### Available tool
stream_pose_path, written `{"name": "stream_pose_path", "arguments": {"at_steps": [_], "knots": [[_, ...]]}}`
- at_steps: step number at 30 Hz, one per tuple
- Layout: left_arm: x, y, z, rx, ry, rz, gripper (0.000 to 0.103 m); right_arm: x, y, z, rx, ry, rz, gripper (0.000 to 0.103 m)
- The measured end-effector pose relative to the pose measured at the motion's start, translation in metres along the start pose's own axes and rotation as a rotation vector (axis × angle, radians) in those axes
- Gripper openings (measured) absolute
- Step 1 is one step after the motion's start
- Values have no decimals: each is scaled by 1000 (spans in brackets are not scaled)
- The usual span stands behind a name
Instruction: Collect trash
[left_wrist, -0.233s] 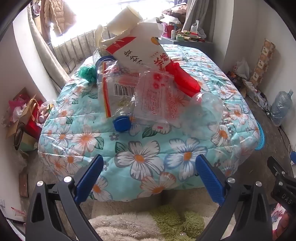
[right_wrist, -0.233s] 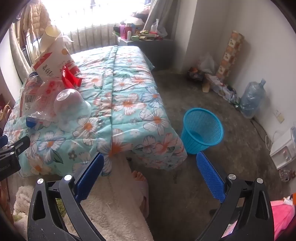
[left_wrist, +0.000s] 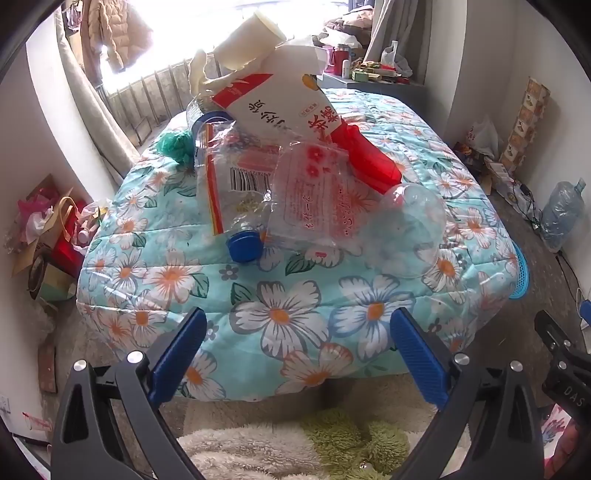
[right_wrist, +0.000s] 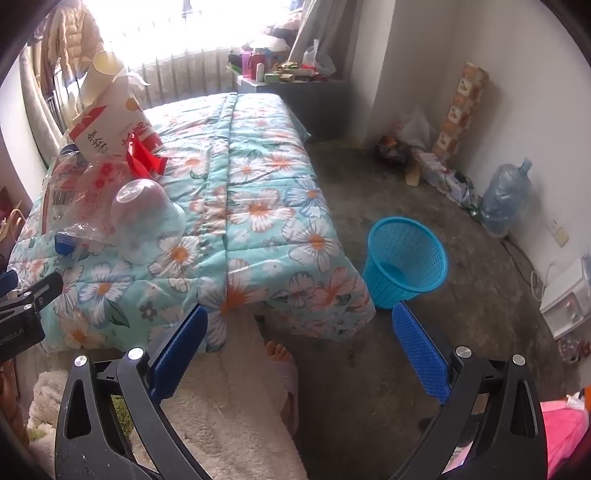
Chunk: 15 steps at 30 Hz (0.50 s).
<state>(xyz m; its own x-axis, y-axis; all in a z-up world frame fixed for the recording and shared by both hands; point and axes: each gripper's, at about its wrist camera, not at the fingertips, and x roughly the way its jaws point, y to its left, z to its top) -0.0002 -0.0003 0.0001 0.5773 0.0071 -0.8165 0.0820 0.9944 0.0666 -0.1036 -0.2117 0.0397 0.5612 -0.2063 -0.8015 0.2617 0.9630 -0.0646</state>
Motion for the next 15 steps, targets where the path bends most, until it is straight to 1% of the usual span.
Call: {"name": "stream_pose_path", "arguments": {"at_steps": [12,14,15], "knots": [[0,0,0,-3,1,0,98,3,1,1,1,-1,4,95],[0,0,0,-3,1,-1,98,4,-3,-1,-1,-2,3,95],[0,0,0,-3,1,0,97,3,2,1,0,-1,3,95]]}}
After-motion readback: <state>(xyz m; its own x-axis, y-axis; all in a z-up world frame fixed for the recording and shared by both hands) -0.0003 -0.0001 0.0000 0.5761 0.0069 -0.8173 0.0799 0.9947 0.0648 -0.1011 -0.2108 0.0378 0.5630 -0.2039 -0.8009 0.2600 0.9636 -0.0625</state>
